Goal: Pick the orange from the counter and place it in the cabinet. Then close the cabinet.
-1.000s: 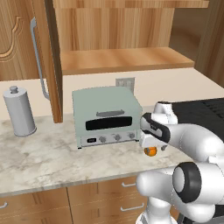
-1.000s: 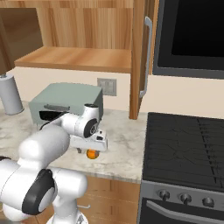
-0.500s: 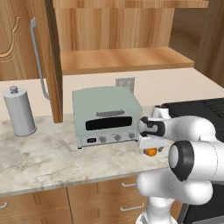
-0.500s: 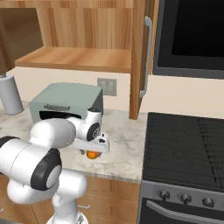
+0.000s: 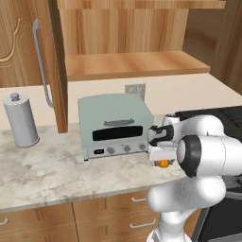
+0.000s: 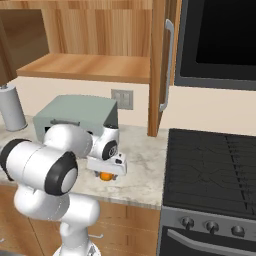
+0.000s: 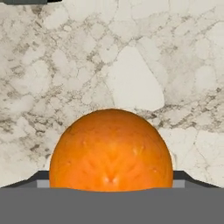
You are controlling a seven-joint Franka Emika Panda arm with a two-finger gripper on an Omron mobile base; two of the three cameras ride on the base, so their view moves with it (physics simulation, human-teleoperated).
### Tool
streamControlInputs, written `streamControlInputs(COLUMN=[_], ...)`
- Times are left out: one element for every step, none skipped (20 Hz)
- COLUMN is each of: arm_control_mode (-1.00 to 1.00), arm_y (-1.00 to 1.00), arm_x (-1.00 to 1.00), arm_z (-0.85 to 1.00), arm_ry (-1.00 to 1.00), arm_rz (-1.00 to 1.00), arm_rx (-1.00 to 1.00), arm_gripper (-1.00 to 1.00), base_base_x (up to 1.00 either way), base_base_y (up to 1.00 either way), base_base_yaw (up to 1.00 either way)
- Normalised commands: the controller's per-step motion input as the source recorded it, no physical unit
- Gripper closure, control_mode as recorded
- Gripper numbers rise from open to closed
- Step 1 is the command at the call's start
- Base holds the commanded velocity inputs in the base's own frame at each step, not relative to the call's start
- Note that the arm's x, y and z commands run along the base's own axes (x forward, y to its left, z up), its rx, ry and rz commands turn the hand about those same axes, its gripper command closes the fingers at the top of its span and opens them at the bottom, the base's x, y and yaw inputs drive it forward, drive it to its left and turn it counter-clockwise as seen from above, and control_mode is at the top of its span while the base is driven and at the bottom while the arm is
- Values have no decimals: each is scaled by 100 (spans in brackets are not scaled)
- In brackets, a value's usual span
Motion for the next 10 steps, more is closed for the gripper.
streamControlInputs(arm_control_mode=[-100, -100, -100, -100, -100, -100, -100, -100, -100, -100], arm_y=[0, 0, 0, 0, -2, 0, 0, 0, 0, 0], arm_x=[-1, -29, -34, -68, -52, -26, -21, -12, -18, -21], arm_z=[-21, -18, -16, 0, 0, 35, 73, 89, 100, 100], arm_ry=[-5, 0, 0, -17, -17, -13, -19, -21, -23, -31], arm_rz=[0, 0, 0, 5, 5, 2, 2, 3, 4, 5], arm_rx=[0, 0, 4, 3, 8, 9, 4, 0, 0, -1], arm_gripper=[100, 100, 100, 100, 100, 100, 100, 100, 100, 100], base_base_x=[0, 0, 0, 0, 0, 0, 0, 0, 0, 0], base_base_y=[0, 0, 0, 0, 0, 0, 0, 0, 0, 0], base_base_yaw=[0, 0, 0, 0, 0, 0, 0, 0, 0, 0])
